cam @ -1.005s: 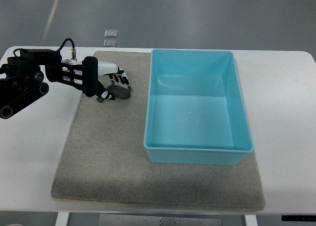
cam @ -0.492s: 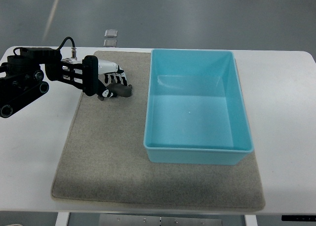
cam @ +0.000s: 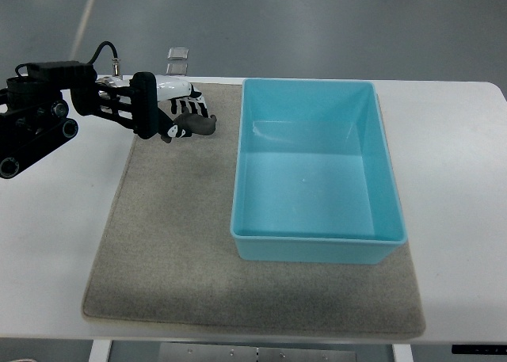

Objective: Place brown hippo in blue box with left hand
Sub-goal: 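Lift the hippo and carry it over the blue box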

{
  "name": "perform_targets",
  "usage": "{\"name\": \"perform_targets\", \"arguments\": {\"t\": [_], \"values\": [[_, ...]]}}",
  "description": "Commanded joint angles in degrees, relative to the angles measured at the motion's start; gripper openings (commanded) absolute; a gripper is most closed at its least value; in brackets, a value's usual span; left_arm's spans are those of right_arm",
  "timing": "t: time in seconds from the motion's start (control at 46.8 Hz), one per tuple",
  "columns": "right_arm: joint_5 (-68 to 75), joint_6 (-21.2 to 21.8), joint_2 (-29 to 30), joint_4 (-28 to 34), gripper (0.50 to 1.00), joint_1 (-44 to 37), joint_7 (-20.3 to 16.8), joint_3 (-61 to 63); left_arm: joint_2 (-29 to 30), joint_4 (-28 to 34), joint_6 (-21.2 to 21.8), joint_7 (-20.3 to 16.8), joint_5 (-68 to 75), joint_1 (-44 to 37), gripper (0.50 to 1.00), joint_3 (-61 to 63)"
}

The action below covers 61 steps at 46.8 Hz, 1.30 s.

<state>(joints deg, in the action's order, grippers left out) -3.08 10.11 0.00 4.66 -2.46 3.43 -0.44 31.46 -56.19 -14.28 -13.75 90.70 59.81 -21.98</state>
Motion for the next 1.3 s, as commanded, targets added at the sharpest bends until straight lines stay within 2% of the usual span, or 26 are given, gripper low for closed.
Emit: {"name": "perform_targets", "arguments": {"t": [0.0, 0.363, 0.877, 1.283], "values": [[0.0, 0.0, 0.0, 0.0, 0.936, 0.0, 0.0, 0.0, 0.1, -0.3, 0.7, 0.0, -0.1, 0.7, 0.5, -1.1], [0.0, 0.0, 0.0, 0.0, 0.936, 0.0, 0.0, 0.0, -0.2, -3.3, 0.7, 0.0, -0.4, 3.3, 0.5, -4.8], [0.0, 0.0, 0.0, 0.0, 0.936, 0.0, 0.0, 0.0, -1.7, -13.2, 1.1, 0.0, -0.4, 3.4, 0.5, -5.9], [0.0, 0.0, 0.0, 0.0, 0.936, 0.0, 0.0, 0.0, -8.6, -12.9, 2.3, 0.0, -0.4, 2.6, 0.5, -5.1]]}}
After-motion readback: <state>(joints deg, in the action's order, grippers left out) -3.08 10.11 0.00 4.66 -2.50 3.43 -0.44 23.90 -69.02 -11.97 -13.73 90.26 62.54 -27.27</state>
